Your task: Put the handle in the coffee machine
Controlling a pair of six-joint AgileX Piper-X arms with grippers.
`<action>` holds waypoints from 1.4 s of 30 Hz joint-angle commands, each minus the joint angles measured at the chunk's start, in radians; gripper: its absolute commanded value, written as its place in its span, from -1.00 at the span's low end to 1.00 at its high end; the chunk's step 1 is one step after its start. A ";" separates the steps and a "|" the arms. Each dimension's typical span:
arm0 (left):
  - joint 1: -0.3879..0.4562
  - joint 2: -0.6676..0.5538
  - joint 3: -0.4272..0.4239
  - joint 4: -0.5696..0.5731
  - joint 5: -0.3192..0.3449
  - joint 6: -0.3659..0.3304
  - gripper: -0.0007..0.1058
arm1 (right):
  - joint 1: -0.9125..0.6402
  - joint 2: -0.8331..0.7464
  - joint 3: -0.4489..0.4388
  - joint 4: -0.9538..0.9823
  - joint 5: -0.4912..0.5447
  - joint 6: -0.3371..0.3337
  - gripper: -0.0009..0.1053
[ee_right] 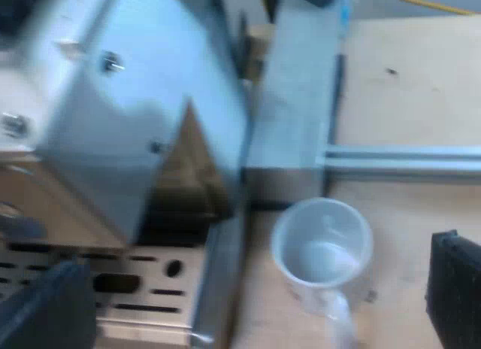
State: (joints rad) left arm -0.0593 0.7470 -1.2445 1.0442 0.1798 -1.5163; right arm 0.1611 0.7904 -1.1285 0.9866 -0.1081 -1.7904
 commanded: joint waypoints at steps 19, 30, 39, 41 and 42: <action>0.001 -0.372 0.062 0.107 -0.095 -0.133 0.67 | -0.128 -0.376 -0.009 0.293 -0.010 -0.180 0.72; 0.001 -0.759 0.268 0.208 -0.086 -0.099 0.67 | -0.128 -0.640 -0.009 0.335 -0.010 -0.165 0.72; 0.005 -0.897 0.305 0.379 0.056 -0.019 0.67 | -0.128 -0.840 -0.011 0.391 -0.010 -0.165 0.72; 0.005 -0.897 0.305 0.393 0.058 -0.007 0.67 | -0.128 -0.852 -0.017 0.439 -0.018 -0.165 0.72; 0.005 -0.897 0.305 0.394 0.058 -0.002 0.67 | -0.128 -0.851 -0.022 0.464 -0.018 -0.165 0.72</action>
State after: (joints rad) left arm -0.0574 -0.0156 -0.9382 1.4143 0.2322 -1.5287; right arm 0.0353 -0.0192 -1.1461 1.4284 -0.1123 -1.9525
